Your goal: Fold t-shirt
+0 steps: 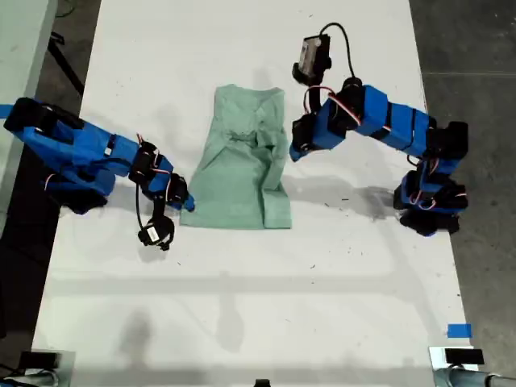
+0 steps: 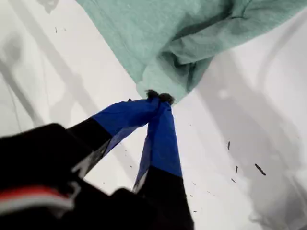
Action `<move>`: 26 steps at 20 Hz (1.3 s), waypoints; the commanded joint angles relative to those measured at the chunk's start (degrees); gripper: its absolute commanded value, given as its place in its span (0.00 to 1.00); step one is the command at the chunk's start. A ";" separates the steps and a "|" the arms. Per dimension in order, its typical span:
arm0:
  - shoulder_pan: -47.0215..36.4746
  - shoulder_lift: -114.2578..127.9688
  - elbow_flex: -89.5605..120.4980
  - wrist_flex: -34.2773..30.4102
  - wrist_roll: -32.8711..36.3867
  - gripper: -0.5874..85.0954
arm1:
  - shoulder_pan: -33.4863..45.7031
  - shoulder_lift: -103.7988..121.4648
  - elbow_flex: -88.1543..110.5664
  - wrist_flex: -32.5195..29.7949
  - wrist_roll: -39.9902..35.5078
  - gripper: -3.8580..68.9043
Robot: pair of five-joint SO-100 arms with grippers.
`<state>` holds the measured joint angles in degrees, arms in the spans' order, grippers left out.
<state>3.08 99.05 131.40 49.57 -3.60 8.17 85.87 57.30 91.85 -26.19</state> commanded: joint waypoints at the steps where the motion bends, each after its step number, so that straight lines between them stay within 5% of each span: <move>1: -0.26 -1.85 -2.29 -2.46 -0.44 0.01 | 0.26 4.39 -0.18 -0.79 -0.26 0.03; 10: -5.98 16.08 -6.68 28.56 -0.44 0.01 | 0.26 4.39 1.58 -1.85 0.00 0.03; 17: -3.43 -3.43 -33.84 33.22 0.62 0.01 | 0.26 4.39 1.93 -1.93 0.53 0.03; 26: 1.58 -41.75 -68.38 31.64 6.06 0.01 | -0.09 5.36 3.43 -1.93 0.97 0.03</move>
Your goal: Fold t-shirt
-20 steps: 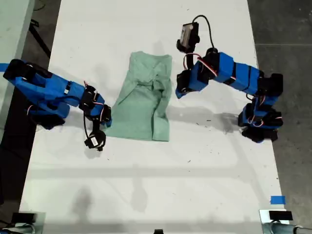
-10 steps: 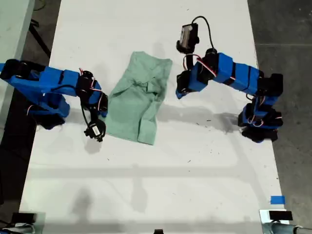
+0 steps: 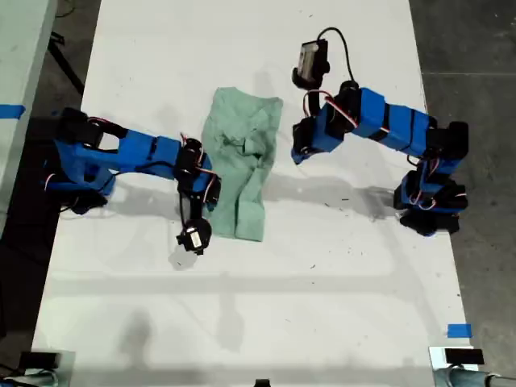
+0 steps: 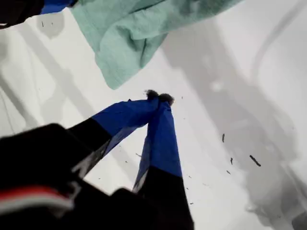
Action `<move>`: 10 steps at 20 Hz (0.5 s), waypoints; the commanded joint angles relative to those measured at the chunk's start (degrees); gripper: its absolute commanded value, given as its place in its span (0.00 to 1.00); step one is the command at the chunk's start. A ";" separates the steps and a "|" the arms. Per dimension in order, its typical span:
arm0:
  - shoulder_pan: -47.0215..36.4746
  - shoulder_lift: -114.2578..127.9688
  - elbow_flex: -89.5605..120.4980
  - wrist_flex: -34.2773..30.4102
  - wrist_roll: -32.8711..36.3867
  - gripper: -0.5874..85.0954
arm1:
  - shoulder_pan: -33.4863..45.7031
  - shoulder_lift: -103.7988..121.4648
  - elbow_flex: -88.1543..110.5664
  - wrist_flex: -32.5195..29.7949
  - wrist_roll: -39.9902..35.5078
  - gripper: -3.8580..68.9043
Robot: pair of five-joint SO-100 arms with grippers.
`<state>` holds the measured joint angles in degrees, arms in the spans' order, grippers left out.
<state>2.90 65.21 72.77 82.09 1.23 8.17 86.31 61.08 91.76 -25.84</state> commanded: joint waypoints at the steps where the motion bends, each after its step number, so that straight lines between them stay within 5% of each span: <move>1: 2.20 -13.36 -14.50 -0.53 1.58 0.01 | -0.09 5.27 0.00 -1.85 0.62 0.03; 4: 1.76 -16.61 -17.05 -1.49 3.60 0.04 | -0.35 7.47 2.72 -2.37 1.23 0.03; 5: 1.23 -15.03 -17.23 -1.49 6.15 0.23 | -0.35 8.17 3.60 -2.72 1.32 0.03; 6: 0.88 -13.10 -17.40 -0.18 7.56 0.31 | -0.26 8.70 4.13 -2.90 1.32 0.03; 10: 0.44 3.25 -16.35 13.10 9.14 0.35 | 0.09 9.49 4.66 -2.90 0.97 0.03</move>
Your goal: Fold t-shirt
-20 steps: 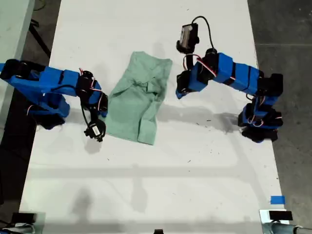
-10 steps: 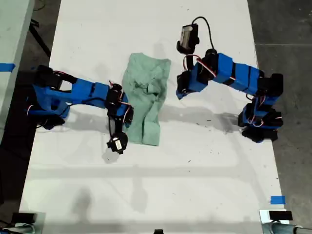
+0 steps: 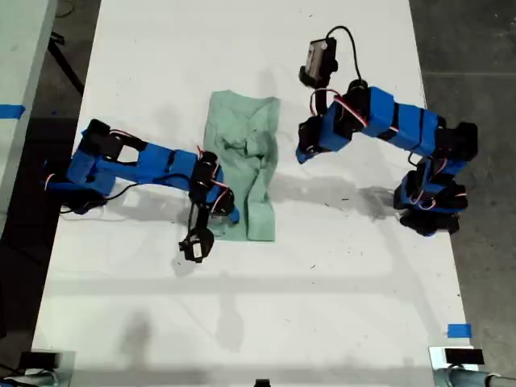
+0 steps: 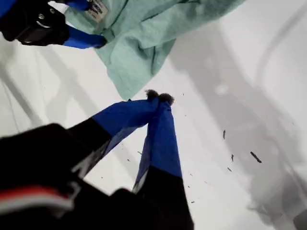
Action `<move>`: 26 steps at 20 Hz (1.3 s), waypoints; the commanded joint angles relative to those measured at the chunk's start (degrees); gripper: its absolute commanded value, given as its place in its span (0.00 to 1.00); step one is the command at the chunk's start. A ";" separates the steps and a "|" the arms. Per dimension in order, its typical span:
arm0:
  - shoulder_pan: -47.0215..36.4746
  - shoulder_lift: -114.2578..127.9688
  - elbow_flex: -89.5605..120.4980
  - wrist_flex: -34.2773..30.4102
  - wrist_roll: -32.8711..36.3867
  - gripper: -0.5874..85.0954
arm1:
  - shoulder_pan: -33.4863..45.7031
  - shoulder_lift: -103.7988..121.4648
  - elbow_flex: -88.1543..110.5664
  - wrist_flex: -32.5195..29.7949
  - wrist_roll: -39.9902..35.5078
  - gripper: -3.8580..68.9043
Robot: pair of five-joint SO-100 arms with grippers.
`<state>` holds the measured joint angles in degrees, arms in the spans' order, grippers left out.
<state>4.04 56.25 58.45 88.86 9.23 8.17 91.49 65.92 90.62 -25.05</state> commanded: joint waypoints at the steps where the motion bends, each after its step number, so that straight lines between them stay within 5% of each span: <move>1: -0.62 17.67 -1.05 10.90 1.14 0.34 | 0.18 4.57 0.00 -1.76 0.18 0.03; 5: -0.88 40.25 5.54 22.15 0.53 0.33 | 0.88 5.45 0.88 -1.76 -0.26 0.03; 9: -3.87 61.79 20.83 21.27 0.35 0.31 | 0.70 7.82 1.32 -0.62 0.35 0.03; 12: -1.93 69.70 32.96 13.97 -2.72 0.29 | -2.20 7.29 2.02 -1.14 2.11 0.06; 14: 2.64 64.16 32.96 9.93 -5.63 0.28 | -5.71 3.96 1.67 -1.41 5.36 0.34; 16: 5.71 57.30 31.99 3.96 -6.77 0.29 | -9.76 -1.93 -0.18 -3.25 7.38 0.40; 26: 6.77 31.64 31.55 -11.34 -6.77 0.31 | -16.79 -25.84 -10.55 -10.81 11.60 0.44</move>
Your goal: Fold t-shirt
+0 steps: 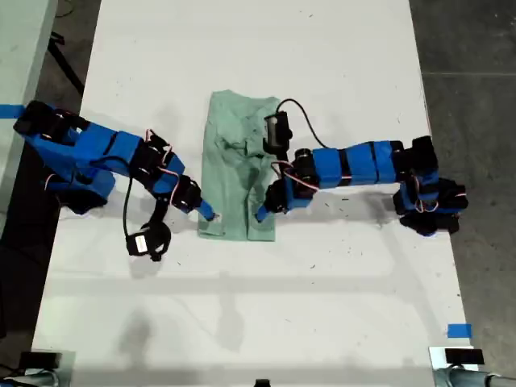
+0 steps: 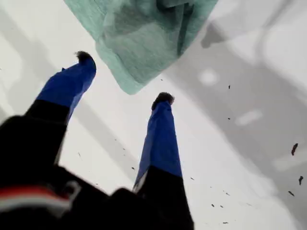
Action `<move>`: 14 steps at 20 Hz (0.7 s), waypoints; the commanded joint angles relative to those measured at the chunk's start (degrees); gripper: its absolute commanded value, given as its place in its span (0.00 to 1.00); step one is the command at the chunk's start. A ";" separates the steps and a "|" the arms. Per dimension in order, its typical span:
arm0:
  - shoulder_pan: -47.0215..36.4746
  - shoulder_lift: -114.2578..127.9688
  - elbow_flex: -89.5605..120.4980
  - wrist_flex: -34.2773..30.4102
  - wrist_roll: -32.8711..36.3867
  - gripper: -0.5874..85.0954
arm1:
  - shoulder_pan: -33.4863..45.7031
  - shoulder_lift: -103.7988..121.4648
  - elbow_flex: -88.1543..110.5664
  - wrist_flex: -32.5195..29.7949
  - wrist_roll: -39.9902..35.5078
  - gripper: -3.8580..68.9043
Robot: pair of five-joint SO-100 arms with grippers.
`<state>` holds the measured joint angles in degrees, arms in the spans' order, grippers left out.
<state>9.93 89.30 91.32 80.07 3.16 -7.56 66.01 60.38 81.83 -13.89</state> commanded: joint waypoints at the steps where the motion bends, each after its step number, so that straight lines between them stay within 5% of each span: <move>1: 1.14 -3.16 -1.58 -2.90 -1.23 0.31 | -1.32 -1.76 -5.89 -2.11 0.53 0.44; 11: 1.67 -13.10 -2.20 -9.58 -2.64 0.30 | -2.29 -7.56 -8.00 -7.73 0.18 0.41; 14: 0.97 -22.68 -5.63 -10.37 -2.81 0.16 | -2.90 -12.39 -8.00 -10.63 0.62 0.37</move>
<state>10.90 69.52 89.74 70.40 1.05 -9.32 54.23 56.16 73.56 -13.62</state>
